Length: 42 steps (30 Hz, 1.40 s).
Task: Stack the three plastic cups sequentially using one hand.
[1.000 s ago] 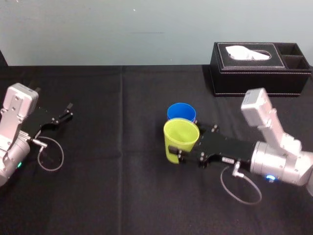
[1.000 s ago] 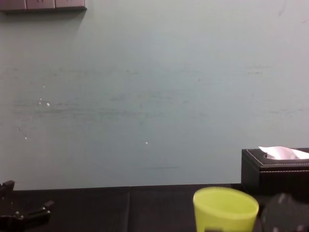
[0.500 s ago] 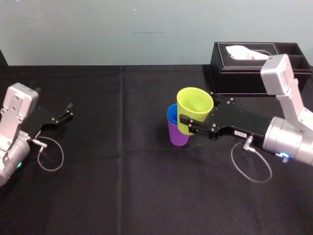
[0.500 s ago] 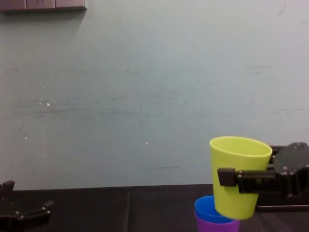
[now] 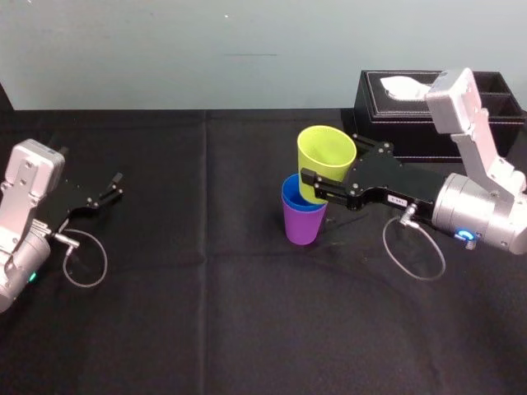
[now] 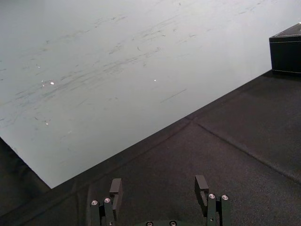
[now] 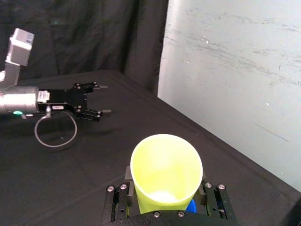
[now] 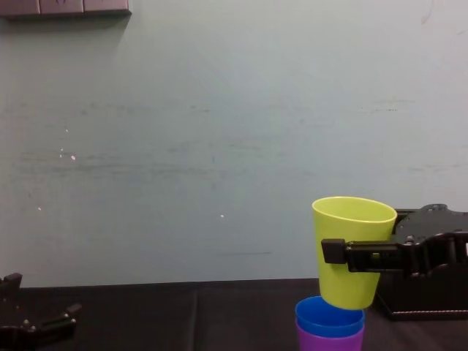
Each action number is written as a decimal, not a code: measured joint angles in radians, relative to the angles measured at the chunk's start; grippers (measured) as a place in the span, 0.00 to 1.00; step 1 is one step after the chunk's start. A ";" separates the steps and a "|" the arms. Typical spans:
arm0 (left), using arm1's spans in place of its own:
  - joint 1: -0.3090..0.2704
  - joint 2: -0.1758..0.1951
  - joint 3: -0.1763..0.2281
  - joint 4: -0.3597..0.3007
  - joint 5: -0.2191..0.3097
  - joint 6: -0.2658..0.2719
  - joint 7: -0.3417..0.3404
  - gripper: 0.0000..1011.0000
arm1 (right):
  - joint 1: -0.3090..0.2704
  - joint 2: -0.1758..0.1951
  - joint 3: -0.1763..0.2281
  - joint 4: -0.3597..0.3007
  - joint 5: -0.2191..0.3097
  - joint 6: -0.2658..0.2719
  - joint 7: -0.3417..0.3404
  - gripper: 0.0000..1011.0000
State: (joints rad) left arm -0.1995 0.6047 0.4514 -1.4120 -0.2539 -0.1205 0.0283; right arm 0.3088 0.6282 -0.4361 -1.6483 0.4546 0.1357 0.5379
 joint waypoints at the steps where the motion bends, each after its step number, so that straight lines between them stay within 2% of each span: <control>1: 0.000 0.000 0.000 0.000 0.000 0.000 0.000 1.00 | 0.005 -0.003 -0.002 0.006 -0.002 0.000 0.000 0.73; 19: 0.000 0.000 0.000 0.000 0.000 0.000 0.000 1.00 | 0.092 -0.065 -0.044 0.129 -0.038 -0.004 0.022 0.72; 28: 0.000 0.000 0.000 0.000 0.000 0.000 0.000 1.00 | 0.108 -0.080 -0.056 0.159 -0.047 -0.005 0.031 0.72; 42: 0.000 0.000 0.000 0.000 0.000 0.000 0.000 1.00 | 0.109 -0.084 -0.061 0.165 -0.048 -0.006 0.037 0.72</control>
State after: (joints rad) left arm -0.1995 0.6047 0.4514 -1.4120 -0.2539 -0.1205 0.0283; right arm 0.4175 0.5447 -0.4975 -1.4833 0.4063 0.1293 0.5747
